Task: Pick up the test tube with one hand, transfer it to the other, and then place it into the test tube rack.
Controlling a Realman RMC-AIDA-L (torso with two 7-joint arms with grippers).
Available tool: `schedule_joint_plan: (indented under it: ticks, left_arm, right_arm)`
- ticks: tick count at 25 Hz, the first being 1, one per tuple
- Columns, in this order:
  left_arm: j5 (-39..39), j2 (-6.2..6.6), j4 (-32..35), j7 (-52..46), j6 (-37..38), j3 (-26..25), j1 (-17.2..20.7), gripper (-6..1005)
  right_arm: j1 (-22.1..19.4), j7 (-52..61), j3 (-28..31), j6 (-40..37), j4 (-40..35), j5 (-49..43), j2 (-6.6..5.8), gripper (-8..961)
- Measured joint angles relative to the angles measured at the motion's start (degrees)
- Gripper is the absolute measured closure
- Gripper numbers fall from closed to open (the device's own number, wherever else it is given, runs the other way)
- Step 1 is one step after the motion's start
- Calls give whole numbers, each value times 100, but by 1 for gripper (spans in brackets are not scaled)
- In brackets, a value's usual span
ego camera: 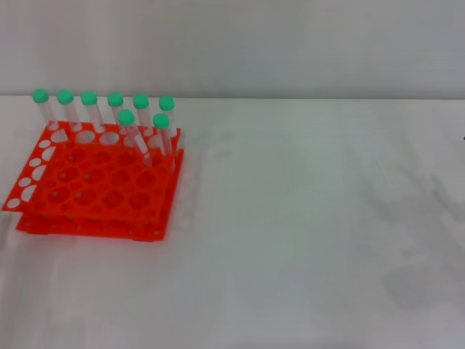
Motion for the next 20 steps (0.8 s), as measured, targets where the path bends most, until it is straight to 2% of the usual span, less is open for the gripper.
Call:
schedule_joint_plan:
  ticks: [20]
  left_arm:
    - [5,-38,-35,-17,-12,2,88,130]
  right_arm:
    - [44,35,172,-107,288,283,0,144]
